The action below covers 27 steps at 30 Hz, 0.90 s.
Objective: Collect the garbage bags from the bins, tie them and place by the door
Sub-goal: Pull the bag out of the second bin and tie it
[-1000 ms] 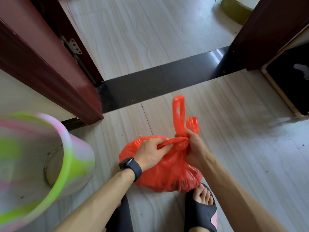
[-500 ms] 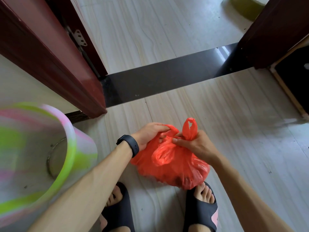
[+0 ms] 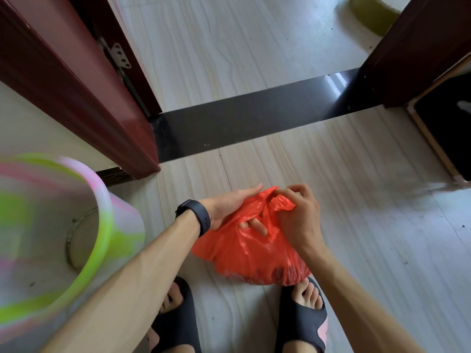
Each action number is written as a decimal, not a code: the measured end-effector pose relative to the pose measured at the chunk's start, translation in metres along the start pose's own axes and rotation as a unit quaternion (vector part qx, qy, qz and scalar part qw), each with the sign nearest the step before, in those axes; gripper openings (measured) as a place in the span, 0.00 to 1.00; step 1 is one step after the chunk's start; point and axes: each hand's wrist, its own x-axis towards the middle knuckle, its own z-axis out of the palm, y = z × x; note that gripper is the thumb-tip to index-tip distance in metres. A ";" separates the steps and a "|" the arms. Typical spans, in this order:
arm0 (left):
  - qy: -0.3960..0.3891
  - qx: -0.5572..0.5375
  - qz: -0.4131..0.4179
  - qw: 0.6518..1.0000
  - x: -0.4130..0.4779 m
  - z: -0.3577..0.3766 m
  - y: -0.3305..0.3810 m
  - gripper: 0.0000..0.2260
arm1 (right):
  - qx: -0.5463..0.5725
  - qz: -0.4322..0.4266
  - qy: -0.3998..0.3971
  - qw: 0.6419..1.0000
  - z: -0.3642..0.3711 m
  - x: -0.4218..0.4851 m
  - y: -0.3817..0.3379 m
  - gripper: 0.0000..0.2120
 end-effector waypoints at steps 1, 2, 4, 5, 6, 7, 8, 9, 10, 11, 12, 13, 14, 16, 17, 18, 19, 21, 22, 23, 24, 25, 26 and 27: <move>0.014 0.003 0.002 1.000 0.001 0.001 0.000 0.29 | 0.019 0.010 -0.005 1.000 0.001 0.000 0.000 0.14; 0.036 0.008 0.011 0.999 0.001 0.003 0.000 0.28 | 0.039 0.023 -0.013 0.999 0.001 0.000 -0.001 0.13; 0.079 0.003 0.033 0.996 0.002 0.004 -0.002 0.27 | 0.059 0.040 -0.034 0.997 0.003 0.000 -0.001 0.11; 0.093 -0.008 0.039 0.995 0.003 0.004 -0.003 0.26 | 0.063 0.039 -0.047 0.996 0.003 0.000 0.000 0.11; 0.103 -0.021 0.046 0.993 0.003 0.003 -0.004 0.26 | 0.071 0.038 -0.058 0.995 0.004 -0.001 0.001 0.12; 0.111 -0.036 0.053 0.992 0.003 0.003 -0.005 0.25 | 0.084 0.041 -0.068 0.993 0.004 -0.002 0.001 0.12; 0.116 -0.056 0.060 0.990 0.002 0.003 -0.006 0.24 | 0.096 0.049 -0.077 0.991 0.003 -0.002 0.001 0.13; 0.119 -0.080 0.069 0.987 0.003 0.003 -0.008 0.23 | 0.105 0.059 -0.086 0.989 0.003 -0.002 0.001 0.13; 0.123 -0.106 0.082 0.983 0.003 0.003 -0.010 0.21 | 0.109 0.067 -0.094 0.987 0.003 -0.002 0.001 0.12; 0.134 -0.131 0.102 0.977 0.005 0.004 -0.011 0.18 | 0.110 0.070 -0.101 0.986 0.004 -0.002 0.001 0.13; 0.148 -0.160 0.127 0.968 0.006 0.006 -0.013 0.14 | 0.115 0.071 -0.110 0.985 0.004 -0.003 0.000 0.13; 0.162 -0.196 0.158 0.954 0.008 0.008 -0.014 0.12 | 0.128 0.072 -0.123 0.982 0.004 -0.004 -0.001 0.13; 0.170 -0.242 0.189 0.936 0.009 0.009 -0.015 0.14 | 0.144 0.074 -0.140 0.977 0.005 -0.005 -0.004 0.13; 0.178 -0.310 0.237 0.904 0.012 0.009 -0.014 0.15 | 0.149 0.068 -0.177 0.970 0.007 -0.009 -0.009 0.13; 0.193 -0.323 0.251 0.892 0.014 0.009 -0.013 0.14 | 0.141 0.066 -0.190 0.969 0.009 -0.011 -0.009 0.12; 0.212 -0.332 0.259 0.882 0.014 0.009 -0.013 0.14 | 0.141 0.071 -0.197 0.968 0.009 -0.012 -0.009 0.10; 0.227 -0.345 0.265 0.871 0.015 0.009 -0.012 0.13 | 0.156 0.079 -0.197 0.965 0.009 -0.011 -0.009 0.08; 0.233 -0.390 0.275 0.847 0.015 0.005 -0.013 0.13 | 0.217 0.109 -0.184 0.953 0.005 -0.009 -0.009 0.09; 0.232 -0.413 0.278 0.835 0.014 0.002 -0.013 0.13 | 0.240 0.134 -0.173 0.946 0.003 -0.009 -0.009 0.08; 0.238 -0.431 0.278 0.825 0.012 -0.001 -0.012 0.13 | 0.253 0.158 -0.161 0.941 0.002 -0.008 -0.010 0.07; 0.248 -0.439 0.272 0.820 0.011 -0.002 -0.011 0.13 | 0.258 0.175 -0.151 0.938 0.001 -0.009 -0.011 0.08; 0.260 -0.438 0.263 0.819 0.011 -0.003 -0.011 0.12 | 0.265 0.185 -0.147 0.935 0.001 -0.011 -0.012 0.08; 0.276 -0.427 0.250 0.824 0.011 -0.004 -0.011 0.11 | 0.272 0.189 -0.145 0.932 0.001 -0.013 -0.012 0.08; 0.291 -0.407 0.234 0.834 0.011 -0.003 -0.011 0.08 | 0.279 0.190 -0.144 0.930 0.002 -0.015 -0.013 0.08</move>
